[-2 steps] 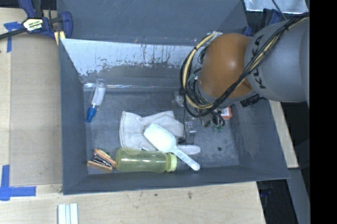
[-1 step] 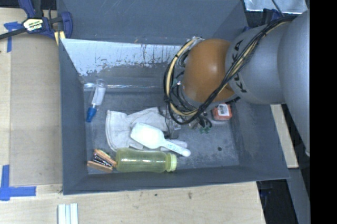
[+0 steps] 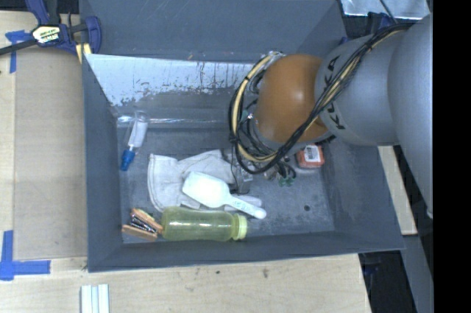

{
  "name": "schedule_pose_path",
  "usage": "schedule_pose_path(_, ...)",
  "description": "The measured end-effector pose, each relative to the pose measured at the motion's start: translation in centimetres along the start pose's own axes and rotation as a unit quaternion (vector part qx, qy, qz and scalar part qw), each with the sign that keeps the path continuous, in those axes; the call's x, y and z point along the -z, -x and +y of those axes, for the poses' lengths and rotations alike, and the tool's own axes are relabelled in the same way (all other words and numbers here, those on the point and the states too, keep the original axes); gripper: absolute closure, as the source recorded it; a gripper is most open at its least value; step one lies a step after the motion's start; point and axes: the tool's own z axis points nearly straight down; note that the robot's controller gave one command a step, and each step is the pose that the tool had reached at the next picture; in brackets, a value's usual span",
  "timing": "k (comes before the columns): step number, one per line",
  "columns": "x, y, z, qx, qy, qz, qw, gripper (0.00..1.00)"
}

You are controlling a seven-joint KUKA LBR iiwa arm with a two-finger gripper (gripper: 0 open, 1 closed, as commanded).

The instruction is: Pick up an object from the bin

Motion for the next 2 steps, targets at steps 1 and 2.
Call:
schedule_pose_path(1, 4.2, -0.1, 0.2, 0.001, 0.000, 0.0042, 1.0000, 1.00)
schedule_pose_path(2, 16.3, -1.3, 0.8, 0.013, 0.000, 0.0000, 0.9999, 1.00)
